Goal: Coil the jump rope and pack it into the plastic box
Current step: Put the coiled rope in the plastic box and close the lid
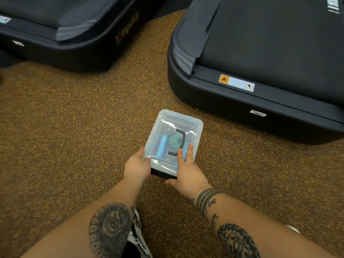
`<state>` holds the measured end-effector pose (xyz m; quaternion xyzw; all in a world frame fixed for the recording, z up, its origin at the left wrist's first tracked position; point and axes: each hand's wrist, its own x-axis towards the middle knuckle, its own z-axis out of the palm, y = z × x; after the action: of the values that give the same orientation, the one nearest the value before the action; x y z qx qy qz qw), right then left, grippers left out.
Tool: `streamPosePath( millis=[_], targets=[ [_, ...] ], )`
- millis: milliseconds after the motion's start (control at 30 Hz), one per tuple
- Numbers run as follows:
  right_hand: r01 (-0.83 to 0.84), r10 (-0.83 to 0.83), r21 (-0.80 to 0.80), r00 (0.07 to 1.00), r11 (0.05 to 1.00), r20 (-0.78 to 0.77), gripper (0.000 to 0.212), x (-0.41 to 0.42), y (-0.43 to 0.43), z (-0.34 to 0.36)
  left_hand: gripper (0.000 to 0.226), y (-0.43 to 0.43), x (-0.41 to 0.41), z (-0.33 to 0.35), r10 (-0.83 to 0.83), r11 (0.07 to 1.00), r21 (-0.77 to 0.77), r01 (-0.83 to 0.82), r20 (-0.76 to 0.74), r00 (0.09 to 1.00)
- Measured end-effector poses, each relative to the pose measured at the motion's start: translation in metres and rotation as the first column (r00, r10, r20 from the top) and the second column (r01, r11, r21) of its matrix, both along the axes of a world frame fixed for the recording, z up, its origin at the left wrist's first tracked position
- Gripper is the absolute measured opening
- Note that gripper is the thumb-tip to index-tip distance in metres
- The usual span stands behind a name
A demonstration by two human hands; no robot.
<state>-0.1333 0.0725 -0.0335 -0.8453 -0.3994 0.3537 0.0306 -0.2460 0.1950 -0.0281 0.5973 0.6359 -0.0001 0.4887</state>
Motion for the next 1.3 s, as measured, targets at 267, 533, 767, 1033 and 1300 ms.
streamPosePath(
  millis=[267, 533, 767, 1033, 1300],
  targets=[
    [-0.047, 0.048, -0.040, 0.998, 0.998, 0.044, 0.113, 0.001, 0.002, 0.005, 0.109, 0.013, -0.029, -0.010, -0.719, 0.631, 0.165, 0.758, -0.243, 0.651],
    [-0.116, 0.126, -0.080, 0.984, 0.990, 0.124, 0.107, -0.001, 0.001, 0.002, 0.096, 0.014, -0.021, -0.002, -0.703, 0.523, 0.134, 0.842, -0.492, 0.514],
    [-0.151, 0.169, -0.143, 0.977, 0.978, 0.128, 0.099, 0.001, 0.007, 0.007, 0.080, 0.022, -0.006, 0.011, -0.633, 0.567, 0.156, 0.809, -0.547, 0.549],
    [-0.145, 0.166, -0.144, 0.975, 0.979, 0.144, 0.103, 0.008, 0.006, 0.018, 0.076, 0.033, 0.012, 0.027, -0.639, 0.540, 0.155, 0.827, -0.565, 0.523],
    [-0.209, 0.177, 0.073, 0.934, 0.975, 0.310, 0.051, 0.051, 0.030, 0.045, 0.070, 0.061, 0.083, 0.012, -0.750, 0.499, 0.270, 0.823, -0.342, 0.566]
  ],
)
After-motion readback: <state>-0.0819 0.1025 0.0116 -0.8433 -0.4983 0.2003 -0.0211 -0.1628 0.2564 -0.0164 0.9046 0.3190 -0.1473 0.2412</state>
